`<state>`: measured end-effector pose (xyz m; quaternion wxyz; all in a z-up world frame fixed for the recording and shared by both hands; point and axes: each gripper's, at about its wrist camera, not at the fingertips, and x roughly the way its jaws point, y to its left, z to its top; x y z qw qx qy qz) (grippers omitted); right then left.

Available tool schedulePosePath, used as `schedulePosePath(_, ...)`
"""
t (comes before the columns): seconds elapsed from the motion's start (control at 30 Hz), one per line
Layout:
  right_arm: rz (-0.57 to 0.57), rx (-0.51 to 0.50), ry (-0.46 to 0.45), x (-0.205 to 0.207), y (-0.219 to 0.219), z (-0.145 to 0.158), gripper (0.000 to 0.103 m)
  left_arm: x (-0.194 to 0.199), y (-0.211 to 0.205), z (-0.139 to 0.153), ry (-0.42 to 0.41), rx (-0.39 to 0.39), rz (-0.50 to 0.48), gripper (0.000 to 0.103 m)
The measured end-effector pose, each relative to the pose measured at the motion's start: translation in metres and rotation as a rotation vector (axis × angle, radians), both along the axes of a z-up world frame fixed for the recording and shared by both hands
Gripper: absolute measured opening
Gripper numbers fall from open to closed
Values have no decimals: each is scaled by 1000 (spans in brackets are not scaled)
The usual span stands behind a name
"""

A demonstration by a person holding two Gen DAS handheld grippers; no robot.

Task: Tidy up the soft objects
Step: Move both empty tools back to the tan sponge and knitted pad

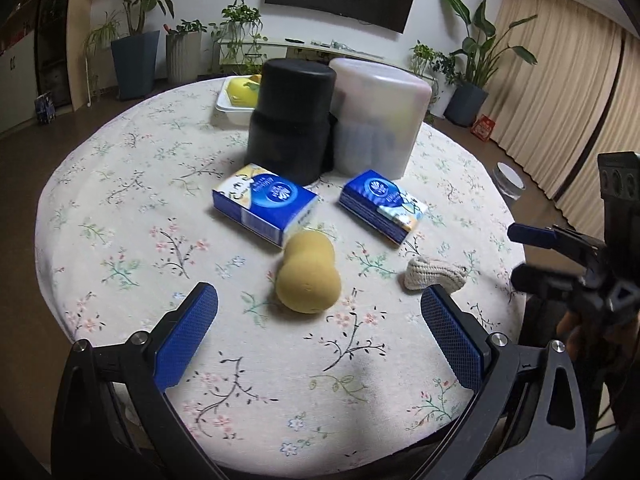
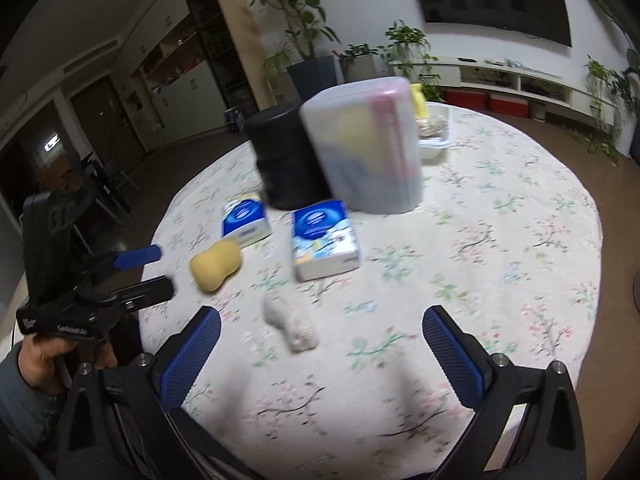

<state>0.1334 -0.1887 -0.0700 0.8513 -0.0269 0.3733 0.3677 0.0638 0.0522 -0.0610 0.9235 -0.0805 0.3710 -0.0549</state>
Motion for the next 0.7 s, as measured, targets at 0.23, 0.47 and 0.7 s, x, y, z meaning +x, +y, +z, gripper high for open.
schedulePosePath(0.23,25,-46,-18,-11,16,-12,103,10,-5,-7,19,26,2,103)
schedulePosePath(0.47,37,-95,-54,-9,29,-16,103,26,-10,-12,70,36,7,103)
schedulePosePath(0.7,32,-140,-46,0,40,-24,102,38,-6,-23,118,45,45,102)
